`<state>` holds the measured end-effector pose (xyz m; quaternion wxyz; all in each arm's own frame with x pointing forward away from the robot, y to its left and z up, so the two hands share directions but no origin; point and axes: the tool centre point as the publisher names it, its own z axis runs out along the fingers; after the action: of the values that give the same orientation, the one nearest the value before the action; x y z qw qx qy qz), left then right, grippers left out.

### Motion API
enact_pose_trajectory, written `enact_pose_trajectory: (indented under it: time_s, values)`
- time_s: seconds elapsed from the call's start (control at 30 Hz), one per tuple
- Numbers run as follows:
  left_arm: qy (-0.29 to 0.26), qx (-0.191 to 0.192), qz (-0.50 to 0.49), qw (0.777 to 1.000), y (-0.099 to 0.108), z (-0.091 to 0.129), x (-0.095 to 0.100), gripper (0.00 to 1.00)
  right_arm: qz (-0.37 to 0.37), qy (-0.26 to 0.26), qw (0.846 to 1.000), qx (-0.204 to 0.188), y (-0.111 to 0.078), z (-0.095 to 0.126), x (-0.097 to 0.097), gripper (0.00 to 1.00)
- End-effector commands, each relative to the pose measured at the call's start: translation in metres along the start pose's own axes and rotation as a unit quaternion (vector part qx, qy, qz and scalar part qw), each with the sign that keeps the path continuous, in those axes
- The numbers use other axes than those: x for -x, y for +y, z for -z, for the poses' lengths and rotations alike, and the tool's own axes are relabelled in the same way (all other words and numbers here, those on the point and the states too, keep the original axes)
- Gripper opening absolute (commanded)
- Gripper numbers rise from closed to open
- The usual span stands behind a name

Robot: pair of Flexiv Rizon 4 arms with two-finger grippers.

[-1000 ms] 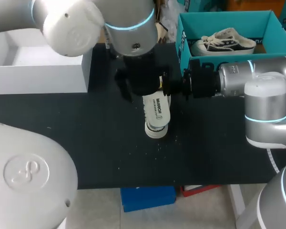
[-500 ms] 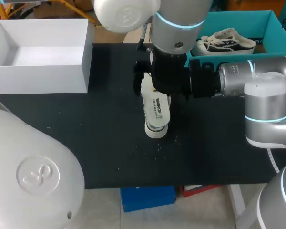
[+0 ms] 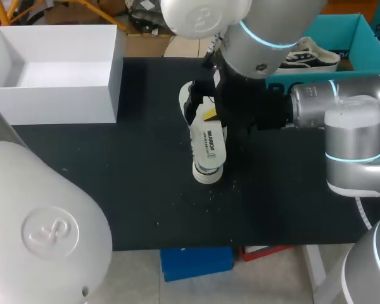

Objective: Take the shoe out of the shoebox, open the shoe tongue, remove and reinsert the insole, then place the shoe into the shoebox

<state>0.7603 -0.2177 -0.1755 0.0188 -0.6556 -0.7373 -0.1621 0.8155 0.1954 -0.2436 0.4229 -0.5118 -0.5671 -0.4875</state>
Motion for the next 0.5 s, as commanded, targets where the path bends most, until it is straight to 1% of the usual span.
enact_pose_trajectory:
  time_s: [0.03, 0.27, 0.5]
  values:
    - [-0.024, 0.005, 0.000, 1.000, -0.0018, -0.0032, -0.0110, 1.00, 0.000, 0.000, 1.000, 0.002, -0.0004, -0.0015, 0.0001, 0.00]
    - [-0.034, 0.004, 0.004, 0.999, -0.0008, -0.0064, -0.0143, 1.00, 0.000, 0.000, 1.000, 0.002, -0.0004, -0.0015, 0.0001, 0.00]
    - [-0.072, -0.011, -0.009, 0.997, 0.0030, -0.0112, -0.0162, 1.00, 0.000, 0.000, 1.000, 0.002, -0.0004, -0.0015, 0.0001, 0.00]
